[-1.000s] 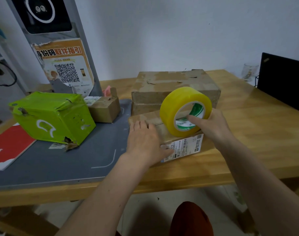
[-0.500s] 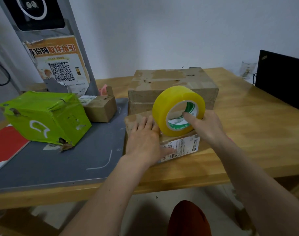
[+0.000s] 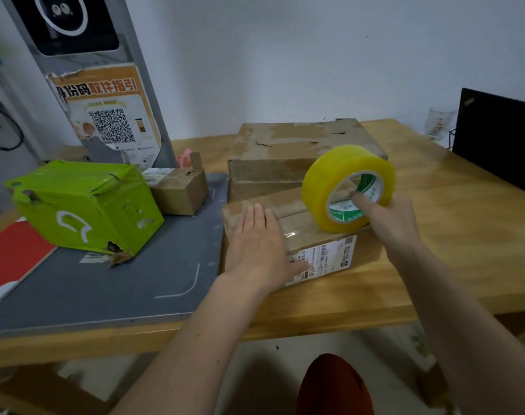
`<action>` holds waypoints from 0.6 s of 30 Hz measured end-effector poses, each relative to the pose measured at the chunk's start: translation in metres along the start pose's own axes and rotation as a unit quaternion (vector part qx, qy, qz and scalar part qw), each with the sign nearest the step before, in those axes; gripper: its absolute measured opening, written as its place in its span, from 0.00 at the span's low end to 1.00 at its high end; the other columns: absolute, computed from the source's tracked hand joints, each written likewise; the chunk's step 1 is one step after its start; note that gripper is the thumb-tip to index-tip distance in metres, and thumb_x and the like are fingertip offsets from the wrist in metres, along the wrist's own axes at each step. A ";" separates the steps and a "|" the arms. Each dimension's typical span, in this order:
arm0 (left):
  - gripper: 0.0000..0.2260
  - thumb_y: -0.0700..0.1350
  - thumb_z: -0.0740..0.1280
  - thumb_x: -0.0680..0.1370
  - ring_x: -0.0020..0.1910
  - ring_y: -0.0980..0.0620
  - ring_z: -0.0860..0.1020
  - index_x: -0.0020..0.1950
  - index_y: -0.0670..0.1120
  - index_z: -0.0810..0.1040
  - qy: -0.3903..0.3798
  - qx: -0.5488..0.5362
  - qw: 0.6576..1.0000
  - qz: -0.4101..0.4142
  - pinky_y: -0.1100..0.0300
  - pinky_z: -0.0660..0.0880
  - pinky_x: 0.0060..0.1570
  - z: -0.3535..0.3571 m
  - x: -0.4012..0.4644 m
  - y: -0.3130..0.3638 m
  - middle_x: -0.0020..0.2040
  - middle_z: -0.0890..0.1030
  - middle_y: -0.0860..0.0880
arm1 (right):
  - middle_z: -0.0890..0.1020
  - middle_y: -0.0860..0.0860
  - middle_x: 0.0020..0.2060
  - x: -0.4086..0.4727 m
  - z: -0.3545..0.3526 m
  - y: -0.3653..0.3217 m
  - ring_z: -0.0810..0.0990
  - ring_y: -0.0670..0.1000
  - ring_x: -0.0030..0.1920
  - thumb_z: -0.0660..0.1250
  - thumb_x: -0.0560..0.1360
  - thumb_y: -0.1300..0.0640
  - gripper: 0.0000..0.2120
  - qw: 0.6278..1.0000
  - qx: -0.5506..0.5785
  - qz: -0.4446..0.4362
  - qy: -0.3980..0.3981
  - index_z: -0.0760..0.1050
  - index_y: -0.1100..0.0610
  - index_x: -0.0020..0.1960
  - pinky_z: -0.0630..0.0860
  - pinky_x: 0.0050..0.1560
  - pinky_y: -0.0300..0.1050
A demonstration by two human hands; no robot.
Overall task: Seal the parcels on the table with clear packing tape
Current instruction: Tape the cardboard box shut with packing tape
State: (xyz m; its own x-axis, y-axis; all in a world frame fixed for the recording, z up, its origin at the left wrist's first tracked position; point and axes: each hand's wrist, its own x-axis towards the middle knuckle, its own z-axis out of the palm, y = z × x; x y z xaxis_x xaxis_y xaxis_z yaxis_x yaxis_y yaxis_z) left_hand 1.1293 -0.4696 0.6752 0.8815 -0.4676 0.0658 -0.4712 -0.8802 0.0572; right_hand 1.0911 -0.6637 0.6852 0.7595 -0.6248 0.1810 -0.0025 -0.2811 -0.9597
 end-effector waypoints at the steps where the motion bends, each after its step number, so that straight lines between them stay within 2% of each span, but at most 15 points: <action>1: 0.53 0.71 0.64 0.72 0.80 0.43 0.41 0.81 0.44 0.41 0.001 -0.003 1.000 0.005 0.51 0.40 0.77 0.000 0.000 0.000 0.81 0.42 0.40 | 0.82 0.46 0.39 -0.002 0.001 0.002 0.82 0.53 0.48 0.73 0.73 0.54 0.07 1.000 -0.002 0.001 -0.009 0.78 0.47 0.38 0.79 0.53 0.54; 3: 0.50 0.72 0.64 0.72 0.80 0.42 0.41 0.82 0.50 0.41 0.001 -0.006 1.000 0.015 0.50 0.41 0.77 0.002 0.001 -0.001 0.81 0.42 0.39 | 0.83 0.45 0.41 -0.002 -0.001 0.003 0.82 0.53 0.49 0.74 0.73 0.54 0.06 1.000 -0.003 0.001 -0.022 0.78 0.47 0.40 0.79 0.52 0.52; 5: 0.48 0.72 0.63 0.72 0.80 0.41 0.41 0.81 0.55 0.40 0.000 -0.007 1.000 0.024 0.50 0.41 0.77 0.002 0.000 -0.002 0.81 0.42 0.38 | 0.83 0.46 0.41 -0.002 -0.002 0.000 0.82 0.53 0.50 0.73 0.74 0.54 0.06 1.000 -0.008 0.000 -0.019 0.77 0.46 0.39 0.79 0.53 0.54; 7: 0.47 0.72 0.64 0.72 0.80 0.42 0.42 0.81 0.57 0.42 0.003 -0.012 0.999 0.031 0.50 0.41 0.77 0.001 -0.001 -0.004 0.81 0.43 0.40 | 0.84 0.49 0.42 0.000 -0.002 -0.004 0.82 0.55 0.49 0.72 0.73 0.52 0.08 0.999 -0.031 0.000 -0.004 0.77 0.46 0.37 0.78 0.54 0.59; 9: 0.48 0.72 0.66 0.70 0.81 0.44 0.43 0.81 0.57 0.45 -0.001 -0.023 0.999 0.033 0.50 0.43 0.77 -0.003 0.001 -0.009 0.82 0.45 0.42 | 0.84 0.50 0.40 -0.003 0.000 -0.008 0.82 0.57 0.47 0.71 0.74 0.50 0.09 0.998 -0.059 0.002 0.005 0.77 0.47 0.35 0.78 0.52 0.60; 11: 0.48 0.69 0.70 0.70 0.80 0.44 0.46 0.81 0.57 0.48 -0.007 -0.022 0.999 0.035 0.50 0.46 0.77 -0.010 0.006 -0.018 0.82 0.48 0.43 | 0.82 0.48 0.37 -0.007 0.005 -0.010 0.81 0.57 0.44 0.70 0.74 0.49 0.09 0.996 -0.086 -0.011 0.007 0.77 0.49 0.36 0.77 0.46 0.54; 14: 0.45 0.60 0.74 0.71 0.79 0.45 0.51 0.80 0.52 0.53 -0.001 -0.024 0.999 0.045 0.51 0.53 0.76 -0.014 0.012 -0.025 0.81 0.52 0.46 | 0.76 0.44 0.34 -0.016 0.012 -0.012 0.75 0.54 0.40 0.67 0.76 0.47 0.08 0.991 -0.130 -0.024 0.013 0.76 0.51 0.44 0.67 0.40 0.46; 16: 0.48 0.59 0.75 0.72 0.80 0.48 0.48 0.81 0.48 0.49 0.002 -0.040 0.997 0.060 0.54 0.49 0.77 -0.009 0.014 -0.021 0.82 0.49 0.48 | 0.75 0.43 0.34 -0.017 0.015 -0.011 0.73 0.54 0.40 0.66 0.77 0.46 0.08 0.989 -0.146 -0.036 0.014 0.76 0.50 0.47 0.65 0.41 0.45; 18: 0.53 0.66 0.72 0.70 0.81 0.51 0.44 0.81 0.48 0.43 0.005 -0.047 0.997 0.057 0.55 0.42 0.77 -0.003 0.015 -0.014 0.82 0.45 0.50 | 0.75 0.43 0.34 -0.015 0.017 -0.010 0.73 0.54 0.41 0.65 0.77 0.45 0.08 0.988 -0.150 -0.035 0.007 0.76 0.49 0.47 0.64 0.41 0.45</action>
State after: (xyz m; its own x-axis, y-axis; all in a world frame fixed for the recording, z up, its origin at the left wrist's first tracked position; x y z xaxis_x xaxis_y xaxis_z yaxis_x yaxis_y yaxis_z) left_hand 1.1489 -0.4635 0.6779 0.8214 -0.5635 0.0880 -0.5703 -0.8093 0.1408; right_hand 1.0904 -0.6389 0.6886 0.7552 -0.6060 0.2498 -0.1448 -0.5259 -0.8381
